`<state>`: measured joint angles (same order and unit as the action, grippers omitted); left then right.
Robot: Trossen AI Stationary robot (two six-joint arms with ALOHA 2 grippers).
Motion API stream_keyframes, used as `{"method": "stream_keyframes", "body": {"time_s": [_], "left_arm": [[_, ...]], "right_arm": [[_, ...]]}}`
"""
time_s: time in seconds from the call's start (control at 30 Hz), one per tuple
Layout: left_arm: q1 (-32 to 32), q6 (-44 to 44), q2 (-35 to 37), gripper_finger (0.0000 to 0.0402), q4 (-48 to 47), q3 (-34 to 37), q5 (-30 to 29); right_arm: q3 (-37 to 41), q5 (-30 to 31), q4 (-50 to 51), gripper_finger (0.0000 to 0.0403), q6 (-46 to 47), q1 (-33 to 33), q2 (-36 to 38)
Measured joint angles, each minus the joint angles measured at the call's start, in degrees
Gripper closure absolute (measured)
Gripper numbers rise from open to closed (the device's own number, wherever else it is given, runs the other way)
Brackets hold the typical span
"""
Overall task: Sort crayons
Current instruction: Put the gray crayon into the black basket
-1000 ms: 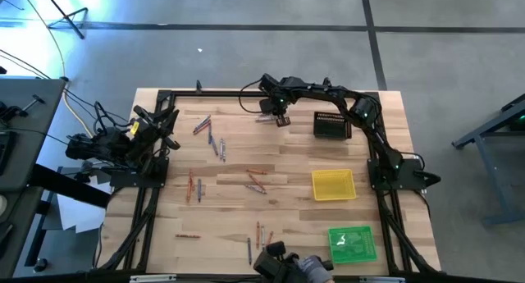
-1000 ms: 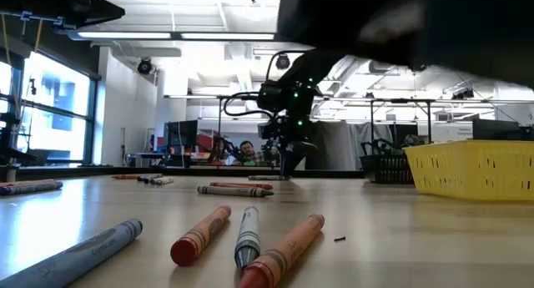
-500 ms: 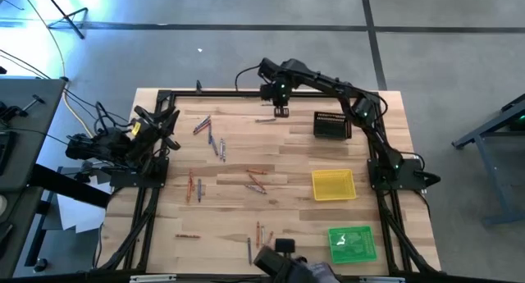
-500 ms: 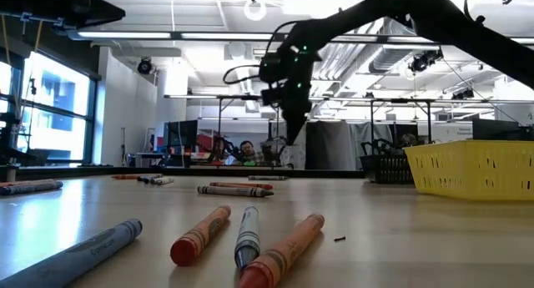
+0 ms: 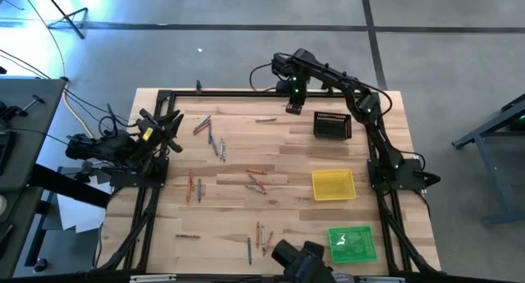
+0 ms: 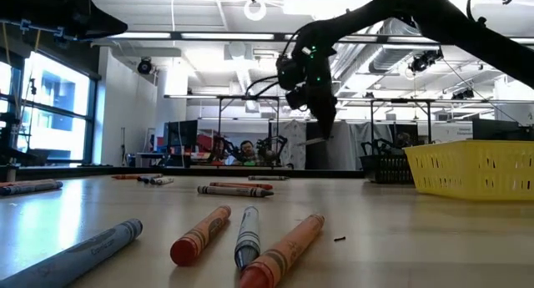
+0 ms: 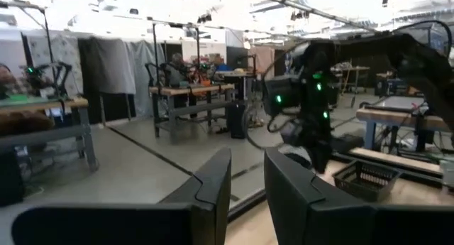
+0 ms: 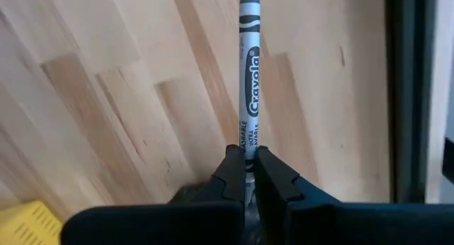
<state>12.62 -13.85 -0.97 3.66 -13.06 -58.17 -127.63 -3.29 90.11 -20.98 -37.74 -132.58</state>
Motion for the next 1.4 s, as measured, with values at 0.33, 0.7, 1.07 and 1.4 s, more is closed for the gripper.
{"method": "stream_keyframes", "body": {"time_s": [0.33,0.7,1.07,1.4], "left_arm": [[0.33,14.52,0.00,0.0328,-9.83,0.00,1.31],[2.49,20.95,0.00,0.0328,-10.55,0.02,3.66],[2.49,9.09,0.00,0.0328,-0.27,0.02,3.58],[2.49,-0.14,0.00,0.0328,5.81,0.02,3.51]], "right_arm": [[5.56,-0.91,-0.49,0.0403,5.78,-5.00,11.97],[55.22,-1.84,-30.26,0.0403,9.50,-3.81,44.01],[85.61,1.51,-56.85,0.0393,17.72,-1.79,60.86],[90.23,3.06,-63.26,0.0372,20.73,-1.83,60.97]]}}
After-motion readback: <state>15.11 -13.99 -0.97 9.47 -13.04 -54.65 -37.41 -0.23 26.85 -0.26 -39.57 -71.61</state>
